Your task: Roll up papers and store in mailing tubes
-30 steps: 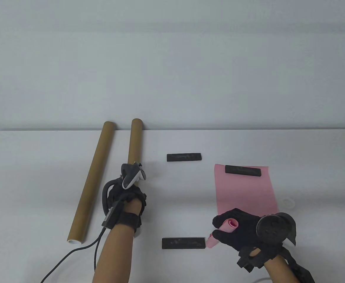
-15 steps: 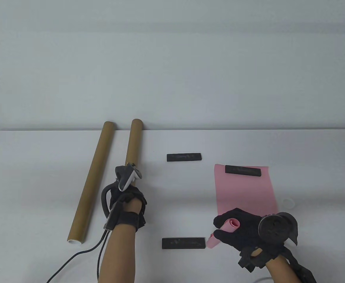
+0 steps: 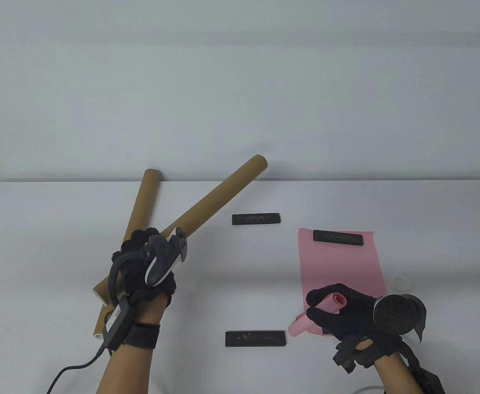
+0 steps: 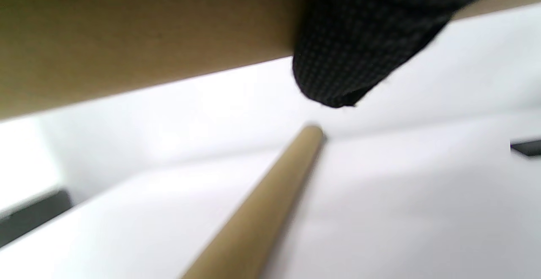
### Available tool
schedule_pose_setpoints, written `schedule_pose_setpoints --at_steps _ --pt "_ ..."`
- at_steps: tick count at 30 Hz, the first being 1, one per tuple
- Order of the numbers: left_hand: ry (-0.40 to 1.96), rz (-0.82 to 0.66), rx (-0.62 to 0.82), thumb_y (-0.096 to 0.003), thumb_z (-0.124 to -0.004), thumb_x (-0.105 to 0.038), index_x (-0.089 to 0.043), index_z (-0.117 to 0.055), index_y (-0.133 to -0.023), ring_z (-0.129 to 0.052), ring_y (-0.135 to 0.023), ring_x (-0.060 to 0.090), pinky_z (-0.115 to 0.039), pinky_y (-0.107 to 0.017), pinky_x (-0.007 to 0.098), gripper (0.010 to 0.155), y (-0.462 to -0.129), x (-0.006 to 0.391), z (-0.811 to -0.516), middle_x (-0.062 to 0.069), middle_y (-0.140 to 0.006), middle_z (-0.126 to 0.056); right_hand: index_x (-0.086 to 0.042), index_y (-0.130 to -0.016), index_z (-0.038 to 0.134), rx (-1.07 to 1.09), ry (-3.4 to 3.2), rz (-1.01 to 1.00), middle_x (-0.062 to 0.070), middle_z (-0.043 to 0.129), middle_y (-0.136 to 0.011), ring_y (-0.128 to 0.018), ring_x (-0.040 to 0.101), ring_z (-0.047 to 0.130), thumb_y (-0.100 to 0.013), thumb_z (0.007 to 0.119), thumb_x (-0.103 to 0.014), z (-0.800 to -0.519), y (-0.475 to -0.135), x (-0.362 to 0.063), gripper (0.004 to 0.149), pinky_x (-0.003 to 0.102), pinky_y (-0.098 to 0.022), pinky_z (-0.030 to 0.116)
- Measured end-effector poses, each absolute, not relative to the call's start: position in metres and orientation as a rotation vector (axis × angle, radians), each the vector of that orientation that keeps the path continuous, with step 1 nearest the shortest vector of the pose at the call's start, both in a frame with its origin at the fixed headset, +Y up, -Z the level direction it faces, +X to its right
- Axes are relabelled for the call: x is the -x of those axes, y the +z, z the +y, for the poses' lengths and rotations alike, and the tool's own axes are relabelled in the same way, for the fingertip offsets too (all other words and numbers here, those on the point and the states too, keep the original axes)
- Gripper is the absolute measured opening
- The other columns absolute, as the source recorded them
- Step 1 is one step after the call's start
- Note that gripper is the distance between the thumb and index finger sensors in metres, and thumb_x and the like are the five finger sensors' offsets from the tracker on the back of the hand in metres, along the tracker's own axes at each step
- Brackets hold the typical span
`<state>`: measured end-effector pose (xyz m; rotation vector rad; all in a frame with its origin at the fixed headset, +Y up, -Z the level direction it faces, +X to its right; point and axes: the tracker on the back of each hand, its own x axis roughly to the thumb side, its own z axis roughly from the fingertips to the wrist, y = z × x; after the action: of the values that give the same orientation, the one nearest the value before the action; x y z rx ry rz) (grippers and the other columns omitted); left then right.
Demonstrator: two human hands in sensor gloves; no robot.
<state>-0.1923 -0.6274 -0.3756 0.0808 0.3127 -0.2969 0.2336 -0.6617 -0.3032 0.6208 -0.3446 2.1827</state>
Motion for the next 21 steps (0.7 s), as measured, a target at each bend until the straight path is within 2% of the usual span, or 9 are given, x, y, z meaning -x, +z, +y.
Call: schedule_pose_setpoints --at_steps 2,4,10,14,21 --pt "-0.310 0.278 -0.242 -0.0341 -0.100 -0.040 -0.038 -0.058 -0.100 -0.086 -0.087 0.022 -0.069 -0.074 0.061 0.079 -0.353 0.195 -0.625 0.001 -0.099 -0.061 -0.014 -0.076 0.097 -0.581 2.157 -0.385 0.010 0.104 -0.068 -0.064 0.039 0.104 -0.044 0.088 -0.059 -0.657 -0.303 -0.243 0.056 0.058 -0.049 0.087" --pt "-0.305 0.248 -0.339 -0.0330 -0.101 -0.040 -0.043 -0.060 -0.099 -0.084 -0.090 0.021 -0.064 -0.076 0.066 0.078 -0.335 0.196 -0.624 -0.002 -0.100 -0.062 -0.014 -0.076 0.097 -0.512 2.122 -0.450 0.010 0.104 -0.068 -0.064 0.039 0.104 -0.044 0.088 -0.059 -0.651 -0.303 -0.256 0.056 0.058 -0.048 0.087" --pt "-0.209 0.152 -0.463 -0.0327 -0.101 -0.037 -0.052 -0.059 -0.094 -0.078 -0.099 0.024 -0.053 -0.075 0.070 0.075 -0.306 0.207 -0.633 -0.007 -0.102 -0.067 -0.014 -0.077 0.096 -0.208 1.894 -0.599 0.011 0.103 -0.069 -0.064 0.039 0.104 -0.045 0.088 -0.058 -0.653 -0.306 -0.313 0.055 0.058 -0.048 0.087" --pt "-0.212 0.104 -0.466 -0.0325 -0.100 -0.038 -0.053 -0.059 -0.094 -0.079 -0.097 0.022 -0.053 -0.075 0.068 0.075 -0.300 0.215 -0.640 -0.007 -0.102 -0.066 -0.014 -0.078 0.095 0.003 1.757 -0.662 0.011 0.102 -0.070 -0.064 0.039 0.103 -0.047 0.087 -0.058 -0.663 -0.306 -0.348 0.054 0.057 -0.048 0.087" --pt "-0.135 0.054 -0.433 -0.0329 -0.099 -0.038 -0.053 -0.058 -0.094 -0.078 -0.098 0.022 -0.053 -0.075 0.069 0.075 -0.299 0.222 -0.648 -0.007 -0.102 -0.065 -0.016 -0.081 0.092 0.006 1.511 -0.563 0.008 0.100 -0.073 -0.068 0.036 0.102 -0.050 0.084 -0.060 -0.680 -0.312 -0.354 0.054 0.055 -0.051 0.087"
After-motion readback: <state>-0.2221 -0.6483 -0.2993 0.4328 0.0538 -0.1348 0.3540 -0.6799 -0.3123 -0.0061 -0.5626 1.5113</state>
